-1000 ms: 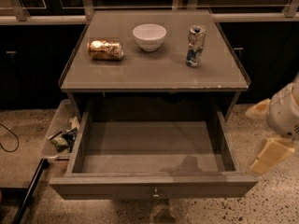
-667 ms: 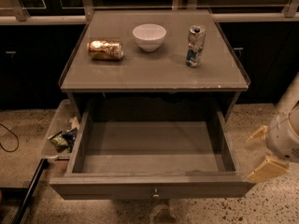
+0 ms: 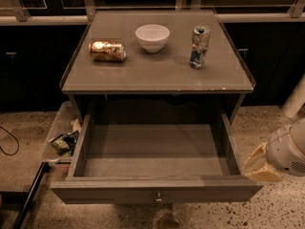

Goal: Close top drawer

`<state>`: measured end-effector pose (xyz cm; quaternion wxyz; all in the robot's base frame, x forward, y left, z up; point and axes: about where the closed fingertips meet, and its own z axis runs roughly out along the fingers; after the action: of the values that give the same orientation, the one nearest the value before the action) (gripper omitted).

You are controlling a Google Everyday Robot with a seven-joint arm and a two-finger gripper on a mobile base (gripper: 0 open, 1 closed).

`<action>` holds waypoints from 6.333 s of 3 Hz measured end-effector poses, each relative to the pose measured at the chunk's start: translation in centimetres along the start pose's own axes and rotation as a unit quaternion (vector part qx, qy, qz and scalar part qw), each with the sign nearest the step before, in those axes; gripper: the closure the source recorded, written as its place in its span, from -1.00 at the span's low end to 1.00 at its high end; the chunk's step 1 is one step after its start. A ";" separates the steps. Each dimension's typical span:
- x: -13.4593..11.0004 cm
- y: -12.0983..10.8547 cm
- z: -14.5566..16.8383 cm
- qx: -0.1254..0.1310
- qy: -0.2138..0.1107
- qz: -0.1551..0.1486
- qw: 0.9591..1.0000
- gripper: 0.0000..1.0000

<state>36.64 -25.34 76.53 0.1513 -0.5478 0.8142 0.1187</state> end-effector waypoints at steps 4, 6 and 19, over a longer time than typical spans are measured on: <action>-3.4 3.6 7.8 -0.023 -0.147 -0.050 0.988 1.00; -3.7 4.5 14.1 -0.060 -0.161 -0.053 0.984 1.00; -5.3 -13.3 14.1 0.082 -0.160 -0.072 0.981 -0.38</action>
Offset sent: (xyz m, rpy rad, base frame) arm -0.0216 0.0390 -0.0222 0.3175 -0.2047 0.0200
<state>52.46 -20.66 65.13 0.3321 -0.5642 0.7452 0.1263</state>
